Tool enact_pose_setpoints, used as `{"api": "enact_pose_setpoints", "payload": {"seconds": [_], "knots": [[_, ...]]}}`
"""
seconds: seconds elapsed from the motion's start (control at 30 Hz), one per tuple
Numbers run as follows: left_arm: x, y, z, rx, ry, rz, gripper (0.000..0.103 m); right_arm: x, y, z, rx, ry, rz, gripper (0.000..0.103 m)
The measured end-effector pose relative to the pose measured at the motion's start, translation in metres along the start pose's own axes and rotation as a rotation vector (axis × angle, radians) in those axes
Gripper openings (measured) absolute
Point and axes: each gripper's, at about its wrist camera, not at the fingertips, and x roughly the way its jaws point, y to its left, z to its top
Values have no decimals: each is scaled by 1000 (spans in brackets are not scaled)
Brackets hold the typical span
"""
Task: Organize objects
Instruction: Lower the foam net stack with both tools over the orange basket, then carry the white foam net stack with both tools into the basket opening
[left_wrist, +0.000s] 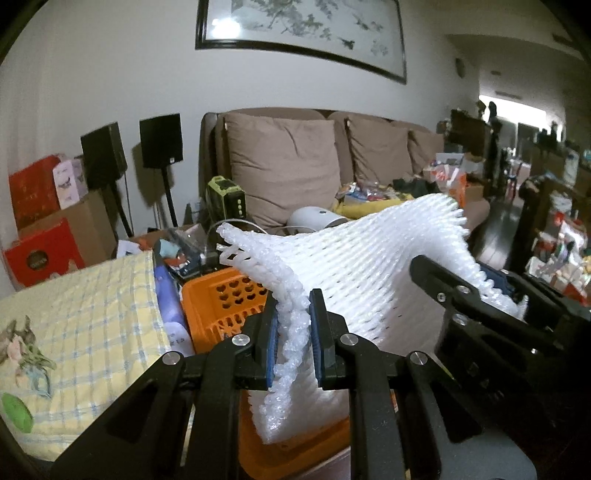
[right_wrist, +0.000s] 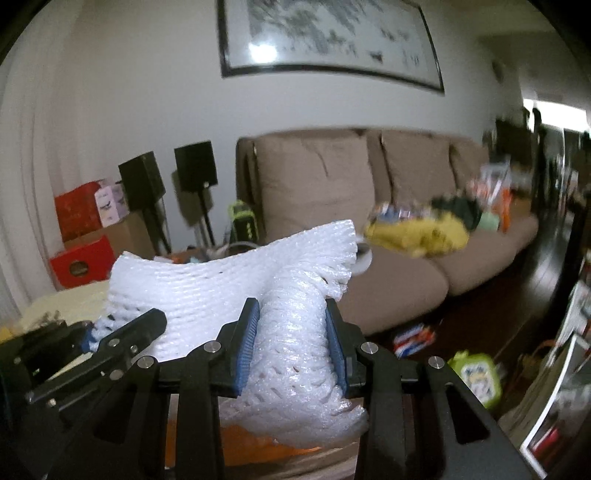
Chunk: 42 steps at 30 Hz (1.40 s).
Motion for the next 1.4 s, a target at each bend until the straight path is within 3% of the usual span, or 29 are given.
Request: {"api": "enact_pose_setpoints", "payload": {"seconds": [0.17, 0.43, 0.63, 1.13, 1.4], "knots": [[14, 5, -9, -15, 33, -15, 14, 5, -5, -13, 79, 19, 6, 35], [8, 3, -4, -17, 11, -20, 14, 11, -6, -14, 46, 28, -26, 35], [22, 7, -7, -43, 55, -8, 14, 15, 2, -14, 8, 36, -36, 35], [38, -6, -6, -55, 95, -23, 14, 38, -18, -16, 82, 147, -85, 35], [41, -11, -7, -49, 95, -30, 14, 41, -24, -17, 78, 164, -107, 35]]}}
